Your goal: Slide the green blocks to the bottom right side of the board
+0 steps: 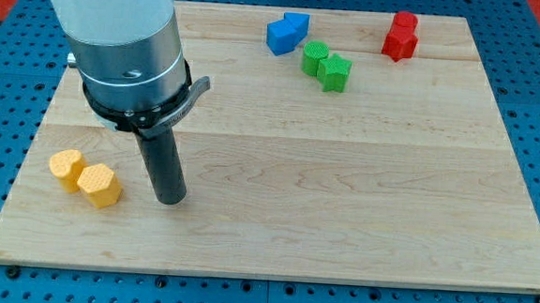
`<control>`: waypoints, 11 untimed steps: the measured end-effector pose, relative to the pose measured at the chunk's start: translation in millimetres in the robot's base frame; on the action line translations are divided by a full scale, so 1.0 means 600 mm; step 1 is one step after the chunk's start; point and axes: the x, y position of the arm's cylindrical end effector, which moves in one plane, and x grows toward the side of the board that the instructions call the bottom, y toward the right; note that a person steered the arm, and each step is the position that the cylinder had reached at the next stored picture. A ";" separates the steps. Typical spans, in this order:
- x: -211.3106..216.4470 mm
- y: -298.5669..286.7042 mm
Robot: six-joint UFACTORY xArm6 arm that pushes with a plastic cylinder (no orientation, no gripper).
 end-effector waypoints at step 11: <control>-0.421 0.293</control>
